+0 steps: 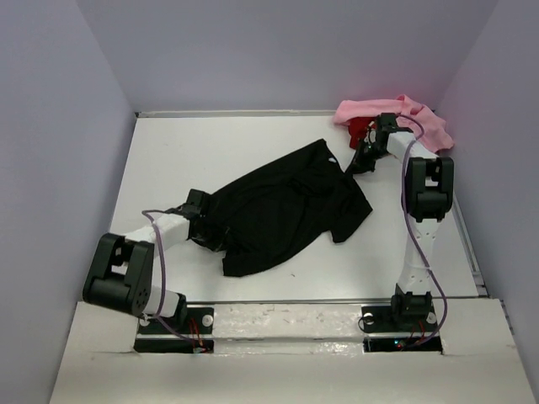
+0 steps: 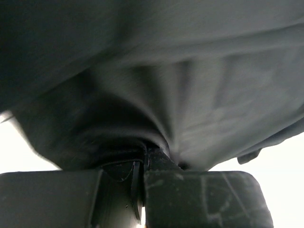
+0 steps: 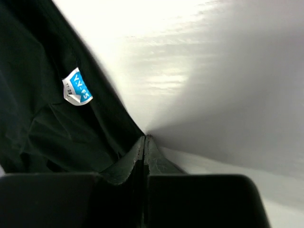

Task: Fold and stack the t-shirts
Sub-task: Fold the tshirt

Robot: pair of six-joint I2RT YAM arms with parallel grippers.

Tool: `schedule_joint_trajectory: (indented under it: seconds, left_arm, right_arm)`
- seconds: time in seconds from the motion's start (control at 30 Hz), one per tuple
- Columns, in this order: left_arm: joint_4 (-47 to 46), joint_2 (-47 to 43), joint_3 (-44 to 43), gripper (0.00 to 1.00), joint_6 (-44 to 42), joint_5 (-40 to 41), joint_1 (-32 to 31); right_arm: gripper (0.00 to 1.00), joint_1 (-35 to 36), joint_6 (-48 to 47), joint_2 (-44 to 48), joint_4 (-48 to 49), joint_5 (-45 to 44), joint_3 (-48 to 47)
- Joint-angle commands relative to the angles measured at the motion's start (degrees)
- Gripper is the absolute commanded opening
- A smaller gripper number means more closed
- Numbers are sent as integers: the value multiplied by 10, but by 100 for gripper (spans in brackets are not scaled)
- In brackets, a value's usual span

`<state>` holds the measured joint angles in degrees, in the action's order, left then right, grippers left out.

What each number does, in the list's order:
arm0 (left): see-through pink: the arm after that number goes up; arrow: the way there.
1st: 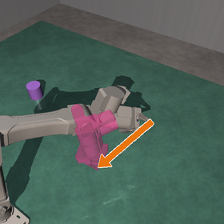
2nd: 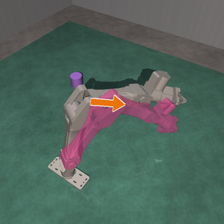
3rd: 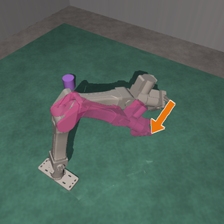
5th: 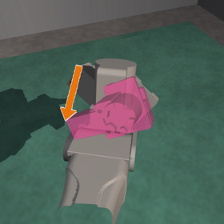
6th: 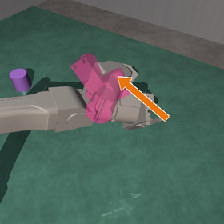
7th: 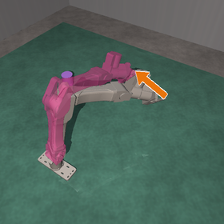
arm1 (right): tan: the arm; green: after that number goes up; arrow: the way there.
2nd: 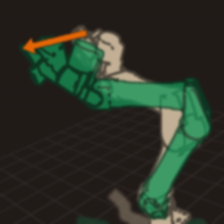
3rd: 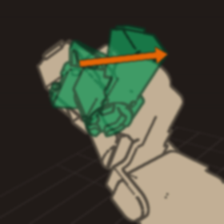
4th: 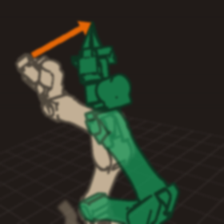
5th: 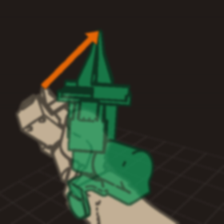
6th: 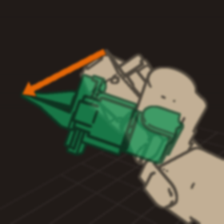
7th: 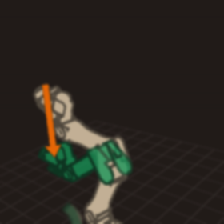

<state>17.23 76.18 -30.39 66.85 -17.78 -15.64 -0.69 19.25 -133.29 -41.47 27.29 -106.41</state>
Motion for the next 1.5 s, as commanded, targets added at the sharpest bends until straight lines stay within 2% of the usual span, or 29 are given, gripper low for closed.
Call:
schedule_joint_trajectory:
  seconds: [0.0,0.37,0.43,0.67,0.9,1.47]
  left_arm:
    - [32,84,-67,8,-80,66,5]
    - [65,261,-255,8,-226,57,8]
    - [74,288,-289,0,-244,63,10]
    - [124,356,-389,0,-303,86,37]
    - [135,347,-376,0,-326,80,84]
    - [117,295,-279,0,-337,94,151]
  right_arm:
    - [0,-5,11,54,-6,-73,43]
    - [0,-45,33,153,7,-112,153]
    - [0,-50,41,174,5,-116,172]
    - [0,-50,49,234,11,-123,251]
    - [0,-50,53,263,10,-142,284]
    - [0,-50,57,255,10,-150,277]
